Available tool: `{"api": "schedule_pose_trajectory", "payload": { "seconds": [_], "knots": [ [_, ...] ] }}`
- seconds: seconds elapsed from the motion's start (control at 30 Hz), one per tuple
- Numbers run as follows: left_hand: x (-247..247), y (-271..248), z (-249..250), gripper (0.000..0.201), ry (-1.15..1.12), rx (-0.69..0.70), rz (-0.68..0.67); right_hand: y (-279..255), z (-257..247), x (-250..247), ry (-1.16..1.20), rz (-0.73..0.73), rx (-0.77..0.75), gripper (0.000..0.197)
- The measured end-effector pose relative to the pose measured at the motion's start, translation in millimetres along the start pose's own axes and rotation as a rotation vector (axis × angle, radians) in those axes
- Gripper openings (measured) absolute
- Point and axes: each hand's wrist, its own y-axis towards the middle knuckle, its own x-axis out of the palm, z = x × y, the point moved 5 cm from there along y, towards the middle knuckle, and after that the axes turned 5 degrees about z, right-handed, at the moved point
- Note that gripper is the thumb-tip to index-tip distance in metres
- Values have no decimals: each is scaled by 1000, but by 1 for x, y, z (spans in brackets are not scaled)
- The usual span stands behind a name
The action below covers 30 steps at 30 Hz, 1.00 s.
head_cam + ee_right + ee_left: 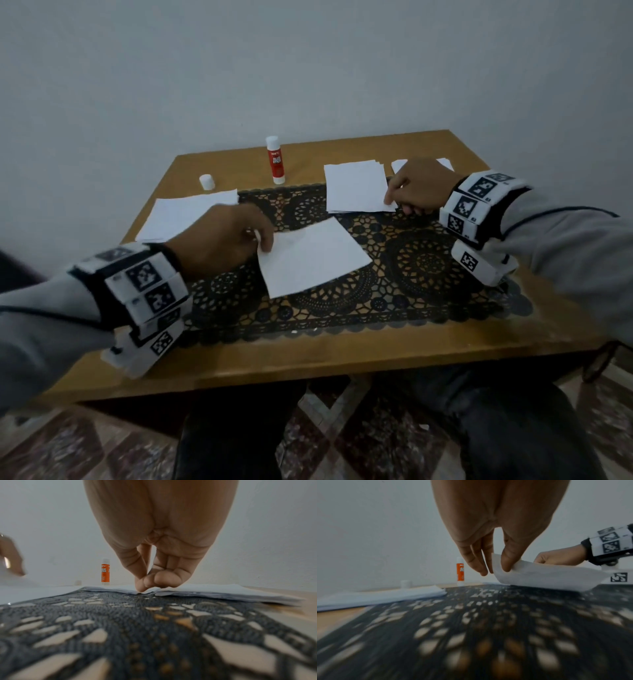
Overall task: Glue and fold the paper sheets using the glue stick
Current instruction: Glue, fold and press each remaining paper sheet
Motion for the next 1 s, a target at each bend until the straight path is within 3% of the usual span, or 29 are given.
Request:
{"api": "schedule_pose_trajectory", "payload": {
  "seconds": [0.1,0.23,0.37,0.53,0.77,1.0],
  "knots": [
    [7,-11,-7,50,10,-8,-68,-1,-3,-1,-21,13,-21,20],
    [3,-5,-11,37,75,-12,-94,-3,-16,-5,-105,50,-62,21],
    [3,2,-19,46,137,10,-177,9,-49,-16,-178,73,-108,20],
    [6,3,-25,49,162,21,-230,46,-96,1,33,70,-3,14],
    [5,-2,-26,47,92,8,-197,96,-139,48,315,33,165,47],
    [4,0,-30,46,58,-1,-192,173,-115,78,167,1,200,79]
  ]
}}
